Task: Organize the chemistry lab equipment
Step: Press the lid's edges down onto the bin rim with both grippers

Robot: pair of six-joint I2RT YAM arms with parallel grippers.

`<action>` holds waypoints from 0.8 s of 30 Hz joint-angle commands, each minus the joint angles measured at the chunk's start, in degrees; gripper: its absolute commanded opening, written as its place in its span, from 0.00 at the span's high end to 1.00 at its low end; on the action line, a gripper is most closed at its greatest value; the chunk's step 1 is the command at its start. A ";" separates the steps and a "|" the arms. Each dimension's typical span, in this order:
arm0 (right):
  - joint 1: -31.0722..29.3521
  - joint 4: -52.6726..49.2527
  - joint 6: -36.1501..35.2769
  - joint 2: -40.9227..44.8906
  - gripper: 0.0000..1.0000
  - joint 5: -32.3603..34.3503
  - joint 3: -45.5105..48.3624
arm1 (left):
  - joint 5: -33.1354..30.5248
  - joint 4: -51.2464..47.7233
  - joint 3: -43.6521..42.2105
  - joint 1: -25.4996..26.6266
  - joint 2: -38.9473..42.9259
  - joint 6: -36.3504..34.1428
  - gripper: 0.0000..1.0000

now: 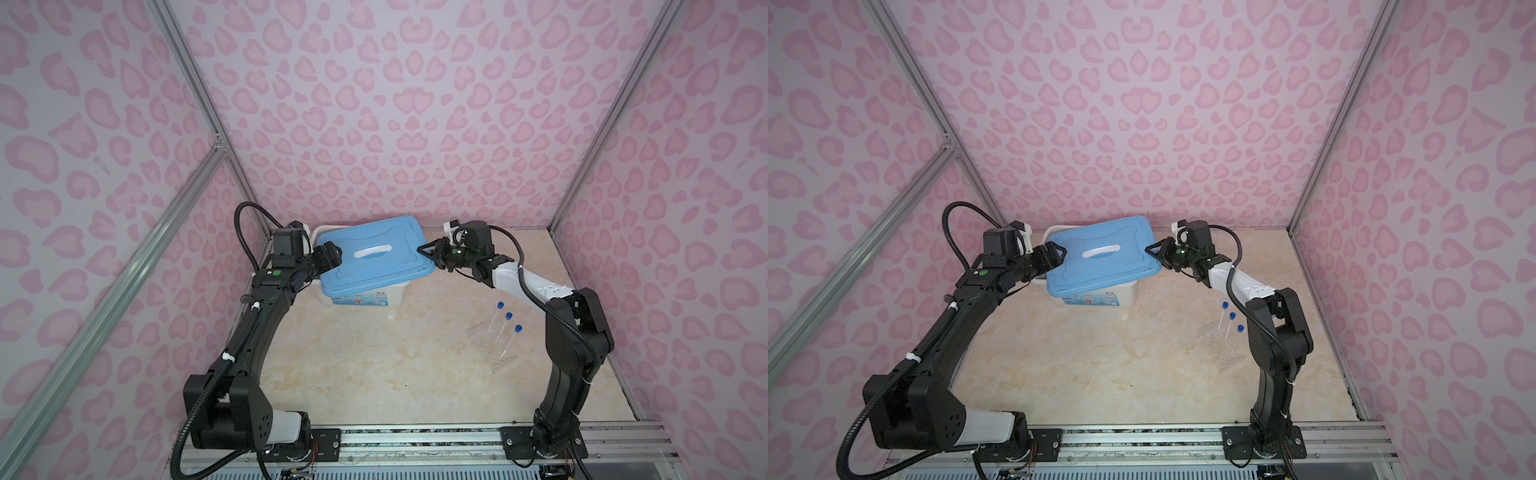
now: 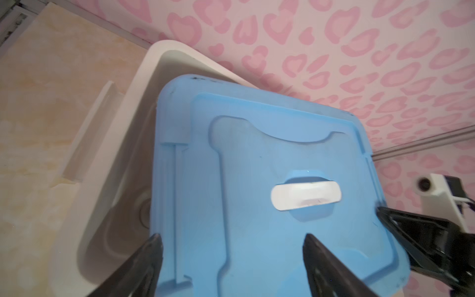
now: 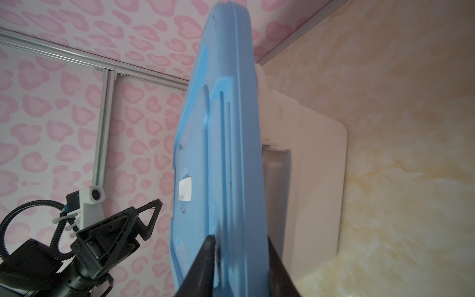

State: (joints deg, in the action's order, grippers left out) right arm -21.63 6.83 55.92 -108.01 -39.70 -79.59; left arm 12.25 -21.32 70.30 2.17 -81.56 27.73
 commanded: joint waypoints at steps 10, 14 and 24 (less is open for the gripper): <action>-3.06 -3.20 -2.17 -0.26 0.68 8.73 -1.15 | -5.31 2.49 4.62 -3.90 -9.96 -6.75 0.13; -4.35 -5.40 -3.24 -0.55 0.67 9.51 -2.56 | -5.24 3.39 4.79 -4.11 -12.10 -7.37 0.14; -5.61 -8.15 -4.86 -2.46 0.55 9.91 -4.67 | -3.90 3.91 6.34 -4.69 -15.36 -6.47 0.19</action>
State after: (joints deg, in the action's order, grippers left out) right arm -27.14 0.19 52.71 -109.49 -30.02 -83.92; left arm 7.75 -16.51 75.61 -2.50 -96.07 21.37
